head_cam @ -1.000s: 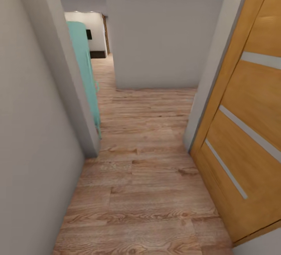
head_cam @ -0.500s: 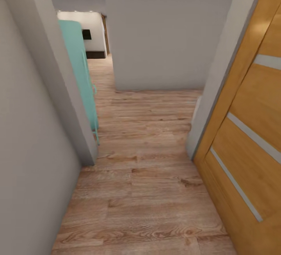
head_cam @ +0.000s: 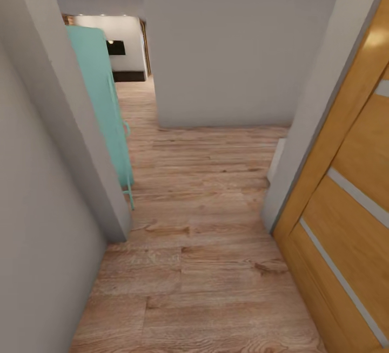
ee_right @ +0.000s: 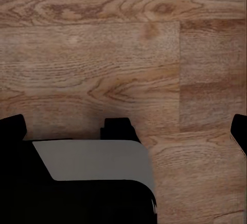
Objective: Move the two storage containers from the living room to the garage. In the garage, place one container on the floor and stack the other container on top of it (either order is fine).
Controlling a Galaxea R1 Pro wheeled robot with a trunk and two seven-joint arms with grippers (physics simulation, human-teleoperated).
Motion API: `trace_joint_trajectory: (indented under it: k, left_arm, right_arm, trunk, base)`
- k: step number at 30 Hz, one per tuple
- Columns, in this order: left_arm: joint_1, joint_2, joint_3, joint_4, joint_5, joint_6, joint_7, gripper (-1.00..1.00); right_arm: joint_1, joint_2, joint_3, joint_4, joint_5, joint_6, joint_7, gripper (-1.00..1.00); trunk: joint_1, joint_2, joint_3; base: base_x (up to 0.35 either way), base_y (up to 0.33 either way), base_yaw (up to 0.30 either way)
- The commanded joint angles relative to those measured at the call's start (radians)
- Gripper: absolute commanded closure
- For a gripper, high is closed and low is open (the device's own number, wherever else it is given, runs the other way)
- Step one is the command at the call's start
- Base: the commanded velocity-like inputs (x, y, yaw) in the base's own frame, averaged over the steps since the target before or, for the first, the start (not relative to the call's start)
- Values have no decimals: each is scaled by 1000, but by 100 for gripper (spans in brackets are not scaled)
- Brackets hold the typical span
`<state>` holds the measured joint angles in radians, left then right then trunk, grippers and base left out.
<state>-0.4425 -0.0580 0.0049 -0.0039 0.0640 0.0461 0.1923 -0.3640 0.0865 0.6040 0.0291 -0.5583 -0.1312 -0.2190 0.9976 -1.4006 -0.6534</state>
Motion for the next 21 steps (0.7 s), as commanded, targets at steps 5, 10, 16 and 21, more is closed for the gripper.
trace_joint_trajectory:
  k: [5,10,16,21]
  left_arm:
    - [0,0,0,0,7,3,3,-100]
    - [-1,0,0,-1,7,3,3,-100]
    - [-1,0,0,-1,7,3,3,-100]
    - [0,-3,0,0,6,3,3,-100]
  right_arm:
    - [-1,1,8,3,-9,-5,0,-100]
    - [-1,1,8,3,-9,-4,0,-100]
    - [-1,0,8,3,-9,-4,-1,-100]
    - [-1,-1,8,3,-9,-5,0,-100]
  trunk:
    - [1,0,-1]
    - [1,0,-1]
    - [1,0,-1]
    - [1,0,-1]
  base:
    - [321,0,0]
    - [321,0,0]
    - [321,0,0]
    - [321,0,0]
